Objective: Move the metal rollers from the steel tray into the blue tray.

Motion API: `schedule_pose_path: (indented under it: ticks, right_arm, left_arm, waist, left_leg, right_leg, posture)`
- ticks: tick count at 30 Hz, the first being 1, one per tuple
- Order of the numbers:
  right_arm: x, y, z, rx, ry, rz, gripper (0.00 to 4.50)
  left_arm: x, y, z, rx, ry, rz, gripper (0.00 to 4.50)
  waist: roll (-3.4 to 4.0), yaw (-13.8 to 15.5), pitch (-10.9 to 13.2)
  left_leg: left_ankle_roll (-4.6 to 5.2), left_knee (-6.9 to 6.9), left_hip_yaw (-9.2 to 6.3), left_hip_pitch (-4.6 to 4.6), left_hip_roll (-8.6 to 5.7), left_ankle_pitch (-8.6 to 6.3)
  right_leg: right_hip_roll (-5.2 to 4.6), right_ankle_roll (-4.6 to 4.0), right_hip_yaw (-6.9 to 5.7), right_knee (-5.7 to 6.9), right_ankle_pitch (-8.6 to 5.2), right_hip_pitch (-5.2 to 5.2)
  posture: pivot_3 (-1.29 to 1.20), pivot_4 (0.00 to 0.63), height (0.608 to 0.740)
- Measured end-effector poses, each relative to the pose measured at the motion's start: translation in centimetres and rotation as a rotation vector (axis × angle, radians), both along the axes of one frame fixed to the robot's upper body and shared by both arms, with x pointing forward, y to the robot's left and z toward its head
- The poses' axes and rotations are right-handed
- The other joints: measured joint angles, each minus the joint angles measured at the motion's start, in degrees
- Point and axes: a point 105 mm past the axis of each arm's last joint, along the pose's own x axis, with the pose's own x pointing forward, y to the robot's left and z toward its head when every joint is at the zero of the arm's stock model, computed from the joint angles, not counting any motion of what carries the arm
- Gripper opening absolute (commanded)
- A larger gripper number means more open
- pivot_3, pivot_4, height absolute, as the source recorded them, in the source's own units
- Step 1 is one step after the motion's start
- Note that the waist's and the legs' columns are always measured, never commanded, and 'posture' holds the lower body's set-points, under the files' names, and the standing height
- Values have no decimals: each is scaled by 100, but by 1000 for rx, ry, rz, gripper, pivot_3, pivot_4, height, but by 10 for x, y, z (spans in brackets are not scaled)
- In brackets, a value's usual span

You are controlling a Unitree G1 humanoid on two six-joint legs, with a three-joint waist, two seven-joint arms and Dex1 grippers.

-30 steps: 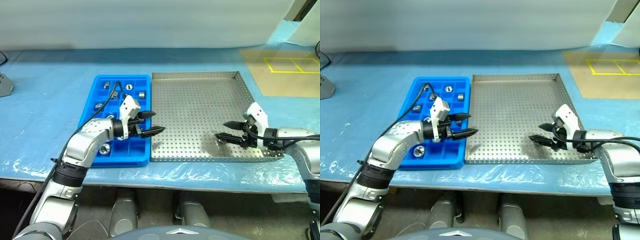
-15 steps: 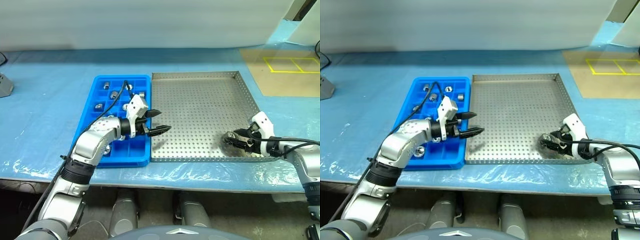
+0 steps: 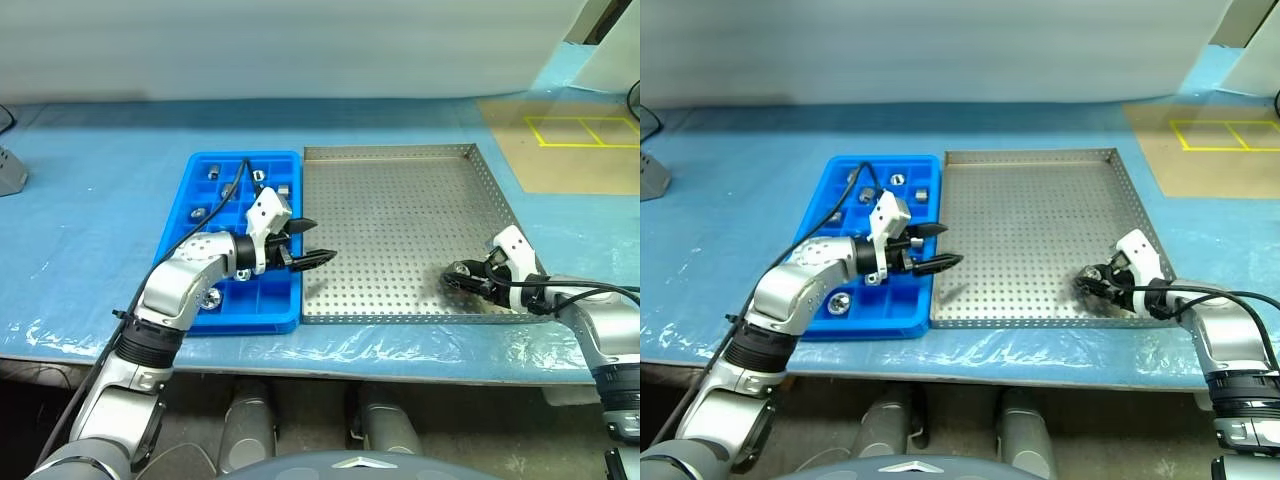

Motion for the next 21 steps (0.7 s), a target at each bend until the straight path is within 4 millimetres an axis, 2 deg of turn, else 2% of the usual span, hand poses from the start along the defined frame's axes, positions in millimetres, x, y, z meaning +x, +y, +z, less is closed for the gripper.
schedule_pose_path:
  ticks: [5,9,12,15,19,21]
  right_arm:
    - [9,13,5,-18,-17,41,1773]
    - [20,44,26,-6,-89,148,1773]
    - [32,82,53,29,-167,274,1773]
    - [35,122,76,68,-232,421,1773]
    - [35,163,75,114,-226,560,1773]
    - [33,179,68,138,-197,612,1773]
  left_arm:
    - [-1,4,1,-8,-6,26,4076]
    - [6,29,4,-7,-16,117,4076]
    - [9,67,2,32,-18,229,4076]
    - [8,99,4,52,-28,321,4076]
    - [2,126,12,62,-53,410,4076]
    - [-12,134,9,83,-38,425,4076]
  waist:
    - [0,-15,1]
    - [2,-17,2]
    - [2,-45,2]
    - [3,34,2]
    - [-1,214,4]
    - [-2,309,5]
  left_leg:
    - [-2,-6,0,24,0,1]
    - [-4,-16,0,32,0,3]
    - [-7,-26,0,30,2,4]
    - [-8,-32,0,23,2,3]
    - [-4,-31,-1,-2,-1,0]
    - [-3,-30,-1,-23,-5,-1]
  right_leg:
    - [0,21,0,1,-12,16]
    - [1,22,0,2,-13,15]
    - [1,19,0,3,-13,5]
    - [0,-20,-2,1,4,2]
    - [-8,-22,-7,-3,3,-12]
    - [-13,-22,-7,-2,3,-35]
  posture:
    - [-110,150,740]
    - [-54,150,740]
    - [-1,150,740]
    - [52,150,740]
    - [148,150,740]
    - [186,150,740]
